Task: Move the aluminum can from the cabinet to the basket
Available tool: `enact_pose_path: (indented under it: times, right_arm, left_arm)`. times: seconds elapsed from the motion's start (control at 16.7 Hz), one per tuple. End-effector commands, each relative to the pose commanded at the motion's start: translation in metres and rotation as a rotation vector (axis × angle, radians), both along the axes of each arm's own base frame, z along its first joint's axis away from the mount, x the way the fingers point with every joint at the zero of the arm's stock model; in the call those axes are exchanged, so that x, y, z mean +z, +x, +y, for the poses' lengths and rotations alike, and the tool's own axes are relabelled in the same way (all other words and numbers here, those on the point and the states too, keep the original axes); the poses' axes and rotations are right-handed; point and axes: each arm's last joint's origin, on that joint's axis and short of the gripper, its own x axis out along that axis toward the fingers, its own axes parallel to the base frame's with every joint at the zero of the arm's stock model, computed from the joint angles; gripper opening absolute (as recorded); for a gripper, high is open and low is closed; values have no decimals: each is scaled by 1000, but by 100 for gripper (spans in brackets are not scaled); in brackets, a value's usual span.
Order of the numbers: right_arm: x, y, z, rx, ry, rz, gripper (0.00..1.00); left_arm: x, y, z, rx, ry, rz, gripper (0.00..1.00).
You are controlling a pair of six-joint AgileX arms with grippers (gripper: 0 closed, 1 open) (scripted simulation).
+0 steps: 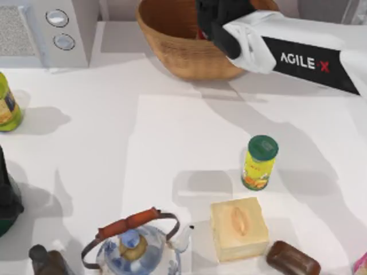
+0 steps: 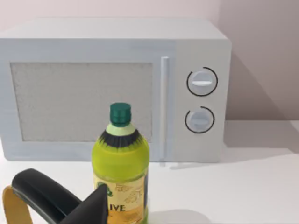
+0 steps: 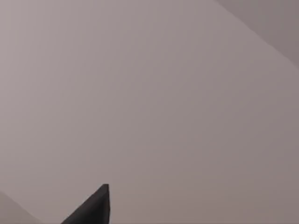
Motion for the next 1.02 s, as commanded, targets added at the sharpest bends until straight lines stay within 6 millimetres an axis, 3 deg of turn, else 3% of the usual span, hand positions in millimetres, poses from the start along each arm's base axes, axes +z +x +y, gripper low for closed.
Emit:
enact_pose_path:
  times: [0.84,1.02]
  right_arm:
    - [0,-1,1,3,0,0,100]
    - [9,-5,-10,22,0,5,100]
  left_arm:
    - [0,0,0,0,0,0,100]
    - [0,0,0,0,0,0,100]
